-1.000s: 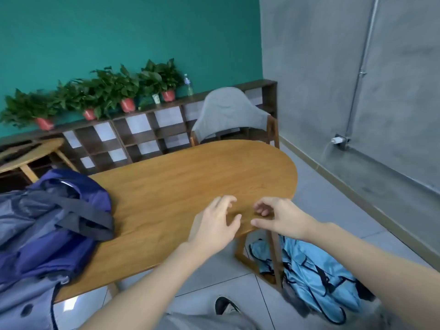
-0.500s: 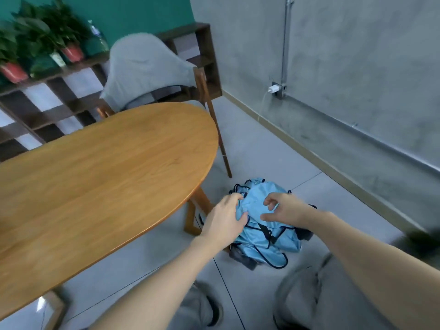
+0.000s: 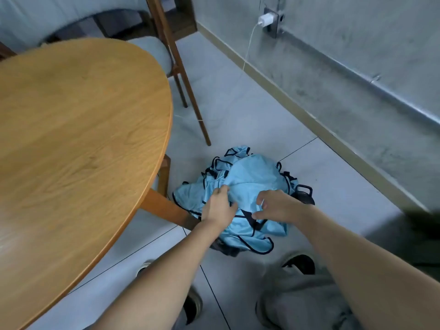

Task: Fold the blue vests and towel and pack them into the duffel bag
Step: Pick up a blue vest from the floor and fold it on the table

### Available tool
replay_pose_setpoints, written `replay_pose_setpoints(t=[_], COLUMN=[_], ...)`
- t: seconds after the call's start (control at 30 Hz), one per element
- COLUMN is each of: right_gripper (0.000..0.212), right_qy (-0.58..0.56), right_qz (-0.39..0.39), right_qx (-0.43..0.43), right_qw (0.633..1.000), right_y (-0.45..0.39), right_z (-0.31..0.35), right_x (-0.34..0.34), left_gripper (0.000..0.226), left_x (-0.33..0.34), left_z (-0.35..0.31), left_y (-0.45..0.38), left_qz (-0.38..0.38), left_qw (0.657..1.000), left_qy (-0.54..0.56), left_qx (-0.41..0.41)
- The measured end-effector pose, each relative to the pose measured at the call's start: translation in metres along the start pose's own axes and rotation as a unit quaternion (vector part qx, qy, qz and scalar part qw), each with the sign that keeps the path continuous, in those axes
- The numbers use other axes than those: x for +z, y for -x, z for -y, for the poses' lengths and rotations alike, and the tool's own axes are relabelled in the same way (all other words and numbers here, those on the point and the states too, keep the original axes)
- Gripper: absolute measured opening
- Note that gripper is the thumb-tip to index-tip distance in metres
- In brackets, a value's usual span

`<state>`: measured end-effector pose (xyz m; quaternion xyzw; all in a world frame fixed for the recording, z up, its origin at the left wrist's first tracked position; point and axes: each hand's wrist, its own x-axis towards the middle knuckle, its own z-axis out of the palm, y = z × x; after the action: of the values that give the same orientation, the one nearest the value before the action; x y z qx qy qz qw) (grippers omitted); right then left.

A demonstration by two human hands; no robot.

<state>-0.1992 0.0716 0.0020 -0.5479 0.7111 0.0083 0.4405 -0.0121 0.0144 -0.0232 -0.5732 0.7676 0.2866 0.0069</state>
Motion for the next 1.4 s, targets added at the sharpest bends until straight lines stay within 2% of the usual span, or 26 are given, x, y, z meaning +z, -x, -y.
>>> replay_pose_setpoints(t=[0.13, 0.23, 0.33, 0.4, 0.5, 0.63, 0.83, 0.97, 1.07, 1.17, 1.27, 1.4], right_gripper=[0.049, 0.048, 0.051, 0.052, 0.049, 0.049, 0.053, 0.078, 0.084, 0.072, 0.022, 0.029], right_qy=[-0.007, -0.019, 0.016, 0.042, 0.061, 0.063, 0.005, -0.042, -0.111, -0.123, -0.113, -0.164], right_qz=[0.031, 0.028, 0.046, 0.057, 0.059, 0.038, -0.051, -0.169, -0.230, -0.257, -0.303, -0.373], right_qx=[0.006, -0.005, 0.000, 0.009, 0.027, 0.036, 0.030, 0.033, 0.022, 0.024, 0.001, -0.032], right_qw=[0.999, 0.999, 0.999, 0.997, 0.996, 0.997, 0.998, 0.984, 0.967, 0.958, 0.946, 0.913], right_y=[-0.029, -0.043, -0.046, -0.044, -0.037, -0.022, 0.022, 0.058, 0.087, 0.112, 0.134, 0.165], right_z=[-0.002, -0.002, -0.009, -0.013, -0.013, -0.004, 0.036, 0.060, 0.077, 0.089, 0.097, 0.115], right_x=[0.008, 0.013, 0.018, 0.020, 0.015, 0.002, -0.028, -0.035, -0.036, -0.035, -0.033, -0.043], left_gripper=[0.053, 0.057, 0.058, 0.046, 0.023, 0.025, 0.022, 0.022, 0.024, 0.022, 0.017, 0.017], left_x=[0.021, 0.030, 0.037, 0.039, 0.035, 0.014, -0.050, -0.099, -0.134, -0.172, -0.209, -0.256], left_z=[0.010, 0.012, 0.016, 0.019, 0.018, 0.004, -0.045, -0.083, -0.100, -0.112, -0.122, -0.128], left_y=[-0.037, -0.057, -0.067, -0.068, -0.061, -0.043, -0.006, 0.036, 0.068, 0.093, 0.115, 0.147], left_qz=[0.025, 0.033, 0.059, 0.070, 0.039, -0.008, -0.095, -0.139, -0.158, -0.187, -0.206, -0.240], left_qw=[0.998, 0.997, 0.994, 0.991, 0.993, 0.999, 0.991, 0.981, 0.972, 0.960, 0.948, 0.934], left_qy=[-0.062, -0.066, -0.084, -0.106, -0.112, -0.048, 0.029, 0.067, 0.094, 0.121, 0.163, 0.169], left_qx=[0.005, -0.006, -0.032, -0.039, -0.012, 0.010, 0.091, 0.120, 0.147, 0.168, 0.177, 0.205])
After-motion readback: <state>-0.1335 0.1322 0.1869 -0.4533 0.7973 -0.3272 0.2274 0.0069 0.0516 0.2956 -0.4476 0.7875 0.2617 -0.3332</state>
